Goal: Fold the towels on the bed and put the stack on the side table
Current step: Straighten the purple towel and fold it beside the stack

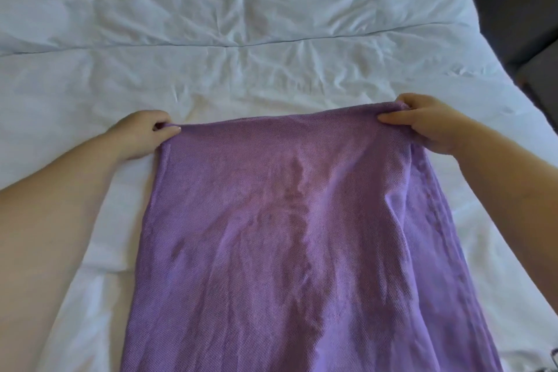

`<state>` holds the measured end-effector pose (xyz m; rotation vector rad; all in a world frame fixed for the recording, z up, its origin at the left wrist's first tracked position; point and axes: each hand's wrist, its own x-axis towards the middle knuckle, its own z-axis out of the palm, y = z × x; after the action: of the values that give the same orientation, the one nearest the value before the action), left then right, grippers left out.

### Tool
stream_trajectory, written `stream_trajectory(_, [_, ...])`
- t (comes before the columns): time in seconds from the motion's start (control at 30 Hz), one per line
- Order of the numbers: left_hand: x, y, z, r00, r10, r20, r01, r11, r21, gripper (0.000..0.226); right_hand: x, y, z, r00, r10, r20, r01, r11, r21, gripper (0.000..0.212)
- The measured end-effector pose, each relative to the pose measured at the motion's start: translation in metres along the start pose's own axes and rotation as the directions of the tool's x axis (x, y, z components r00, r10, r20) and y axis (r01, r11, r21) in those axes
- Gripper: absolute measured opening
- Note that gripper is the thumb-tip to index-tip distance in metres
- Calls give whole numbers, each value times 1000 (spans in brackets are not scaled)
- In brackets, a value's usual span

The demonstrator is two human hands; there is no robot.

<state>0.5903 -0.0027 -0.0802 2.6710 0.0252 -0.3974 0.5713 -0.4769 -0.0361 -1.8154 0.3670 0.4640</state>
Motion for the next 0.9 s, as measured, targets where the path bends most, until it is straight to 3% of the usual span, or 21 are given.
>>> stream_trajectory(0.1, [-2, -2, 12, 982, -67, -178, 44, 990, -130, 21, 2, 4, 0, 996, 29, 88, -19, 994, -106, 19])
stream_trajectory(0.2, [-4, -5, 16, 930, -168, -327, 128, 982, -141, 17, -1, 1, -7, 975, 75, 211, -17, 964, -267, 39])
stream_trajectory(0.27, [-3, -9, 12, 909, -200, -366, 159, 977, -139, 18, -4, -7, -12, 970, 90, 226, 16, 903, -430, 24])
stream_trajectory(0.3, [-3, -11, 10, 904, -214, -370, 178, 975, -130, 19, -4, -13, -14, 981, 73, 181, 24, 876, -482, 17])
stream_trajectory(0.4, [-4, -9, 6, 889, -227, -398, 206, 974, -94, 21, 6, -24, -17, 985, -149, -86, 81, 841, -536, 28])
stream_trajectory(0.47, [-6, -4, 8, 886, -230, -404, 230, 972, -50, 21, 11, -30, -13, 958, -257, -125, 143, 810, -569, 25])
stream_trajectory(0.6, [-16, 16, 13, 841, -268, -470, 329, 943, 50, 16, 12, -24, -12, 998, -54, 28, 60, 779, -624, 21])
stream_trajectory(0.67, [-25, 34, 20, 812, -55, -581, 167, 976, 141, 24, 9, -18, -19, 994, 77, 73, -13, 776, -631, 34])
stream_trajectory(0.7, [-31, 46, 25, 825, 112, -554, -1, 981, 196, 30, 7, -14, -23, 988, 124, 95, -41, 794, -606, 34])
stream_trajectory(0.77, [-43, 65, 45, 882, 354, -310, -271, 921, 281, 44, 5, -8, -31, 995, 96, 37, -59, 825, -562, 23])
stream_trajectory(0.83, [-52, 73, 70, 966, 249, -70, -219, 932, 289, 54, 8, -5, -38, 980, -88, -177, -22, 840, -542, 26])
stream_trajectory(0.9, [-53, 65, 91, 997, 68, -22, -58, 947, 317, 60, 12, -6, -40, 893, -279, -353, 64, 855, -515, 35])
